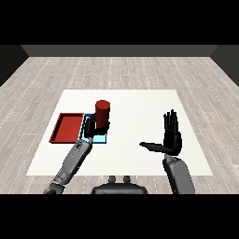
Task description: Pick the red can and put it in the red box
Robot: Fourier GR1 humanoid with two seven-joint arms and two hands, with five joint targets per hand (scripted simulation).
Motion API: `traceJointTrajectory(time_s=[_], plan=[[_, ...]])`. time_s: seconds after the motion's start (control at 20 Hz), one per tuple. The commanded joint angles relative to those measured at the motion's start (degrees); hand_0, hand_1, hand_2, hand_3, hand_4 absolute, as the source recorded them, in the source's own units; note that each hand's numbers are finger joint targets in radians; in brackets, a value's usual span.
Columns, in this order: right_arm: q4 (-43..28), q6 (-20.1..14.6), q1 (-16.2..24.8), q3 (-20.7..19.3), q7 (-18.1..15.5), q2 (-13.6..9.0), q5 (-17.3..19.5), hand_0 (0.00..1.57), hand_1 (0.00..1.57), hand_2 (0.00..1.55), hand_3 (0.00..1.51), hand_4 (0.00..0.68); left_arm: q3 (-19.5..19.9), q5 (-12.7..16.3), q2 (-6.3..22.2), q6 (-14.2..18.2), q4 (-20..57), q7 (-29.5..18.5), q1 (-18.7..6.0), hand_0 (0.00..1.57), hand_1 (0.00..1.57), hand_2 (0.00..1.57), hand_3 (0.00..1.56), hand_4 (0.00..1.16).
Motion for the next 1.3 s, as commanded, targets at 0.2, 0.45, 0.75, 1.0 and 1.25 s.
traceJointTrajectory(time_s=[0.2,0.45,0.75,1.0,1.25], plan=[[0.9,3.4,7.0,-6.2,-3.8,-2.2,-3.8,0.0,0.0,0.0,0.0,0.0,10.0,-1.5,10.5,-2.1,10.1,1.9,-1.7,1.57,1.57,1.57,1.49,1.13],[4.3,3.0,5.5,-6.1,-4.2,-1.3,-2.7,0.0,0.0,0.0,0.0,0.0,14.1,-3.2,18.3,-3.5,17.4,3.8,-0.3,1.57,1.57,1.57,1.49,1.14],[5.7,5.7,2.5,-7.5,-2.3,-1.9,-5.6,0.0,0.0,0.0,0.0,0.0,17.0,-7.3,20.2,-3.0,35.6,-1.2,-4.8,1.57,1.57,1.56,1.49,1.08],[5.8,3.8,3.2,-4.8,-4.8,-0.4,-0.3,0.0,0.0,0.0,0.0,0.0,19.0,-8.6,20.5,-6.4,53.0,-1.3,-13.2,1.57,1.57,1.5,1.42,1.04],[13.6,2.7,-0.3,-4.3,-5.6,0.1,2.8,0.0,0.0,0.0,0.0,0.0,18.5,-11.7,17.6,-3.8,64.4,-5.5,-15.6,1.4,1.4,1.34,1.35,0.92]])
